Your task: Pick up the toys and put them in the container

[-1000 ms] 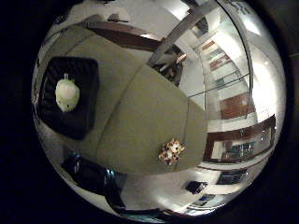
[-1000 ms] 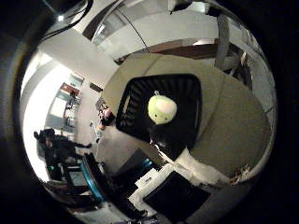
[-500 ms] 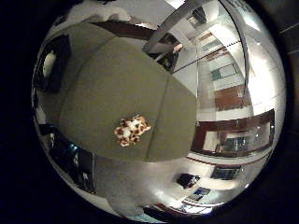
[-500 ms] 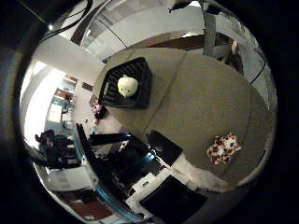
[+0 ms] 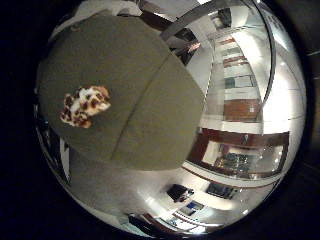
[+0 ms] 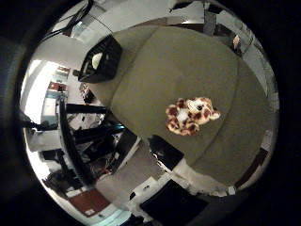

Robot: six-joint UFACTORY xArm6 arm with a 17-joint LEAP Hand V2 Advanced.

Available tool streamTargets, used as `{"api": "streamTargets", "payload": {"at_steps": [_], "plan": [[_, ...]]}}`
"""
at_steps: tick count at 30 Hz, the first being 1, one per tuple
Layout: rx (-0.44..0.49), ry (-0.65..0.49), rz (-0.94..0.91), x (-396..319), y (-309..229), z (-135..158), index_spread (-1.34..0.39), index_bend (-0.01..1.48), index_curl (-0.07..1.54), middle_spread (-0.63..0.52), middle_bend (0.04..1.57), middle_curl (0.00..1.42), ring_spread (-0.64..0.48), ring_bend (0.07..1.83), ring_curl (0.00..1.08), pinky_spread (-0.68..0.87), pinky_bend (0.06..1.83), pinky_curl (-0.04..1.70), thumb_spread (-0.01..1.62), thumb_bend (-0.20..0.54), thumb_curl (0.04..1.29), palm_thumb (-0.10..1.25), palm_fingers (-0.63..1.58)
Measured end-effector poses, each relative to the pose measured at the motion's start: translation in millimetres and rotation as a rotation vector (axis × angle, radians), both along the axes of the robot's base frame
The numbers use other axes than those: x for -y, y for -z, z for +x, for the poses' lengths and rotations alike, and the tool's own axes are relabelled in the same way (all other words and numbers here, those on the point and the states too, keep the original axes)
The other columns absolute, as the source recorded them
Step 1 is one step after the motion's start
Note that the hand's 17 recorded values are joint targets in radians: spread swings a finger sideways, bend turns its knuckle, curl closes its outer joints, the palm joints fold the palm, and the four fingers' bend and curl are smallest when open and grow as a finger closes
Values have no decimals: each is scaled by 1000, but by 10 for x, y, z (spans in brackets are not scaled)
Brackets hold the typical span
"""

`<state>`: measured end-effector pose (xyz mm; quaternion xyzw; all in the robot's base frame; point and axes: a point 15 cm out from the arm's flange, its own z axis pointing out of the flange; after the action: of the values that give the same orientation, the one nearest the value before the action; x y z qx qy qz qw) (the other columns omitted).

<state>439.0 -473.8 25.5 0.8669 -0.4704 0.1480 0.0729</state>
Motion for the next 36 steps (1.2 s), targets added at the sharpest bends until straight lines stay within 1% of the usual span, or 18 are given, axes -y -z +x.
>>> {"api": "streamTargets", "payload": {"at_steps": [5,9,20,24,30,33,35,36], "plan": [[-27,-20,-7,157,366,8,-417,168,297,-52,193,332,84,400,227,370,805,-2,1008,-28,302,518,140],[-51,-23,8,181,652,-50,-424,169,294,-57,194,329,85,393,229,370,806,-2,1005,-27,298,505,140],[-116,-58,58,-50,1367,-259,-424,168,290,-65,193,324,79,402,240,370,802,-2,1006,-28,295,495,144],[-126,-69,75,-177,1595,-278,-425,171,292,-66,194,323,72,409,242,370,806,-3,1003,-27,298,498,152],[-135,-90,87,-325,1823,-190,-431,175,294,-67,202,327,69,407,240,377,807,-4,1000,-26,300,513,187],[-137,-93,91,-377,1851,-159,-440,184,303,-79,214,332,53,410,235,381,793,-7,996,-30,297,504,265],[-140,-115,91,-481,1857,-65,-447,193,312,-90,219,333,26,421,232,379,785,-10,989,-31,294,485,335],[-143,-124,93,-532,1862,-27,-453,201,319,-102,222,333,3,447,233,374,783,-13,987,-32,291,477,408]]}}
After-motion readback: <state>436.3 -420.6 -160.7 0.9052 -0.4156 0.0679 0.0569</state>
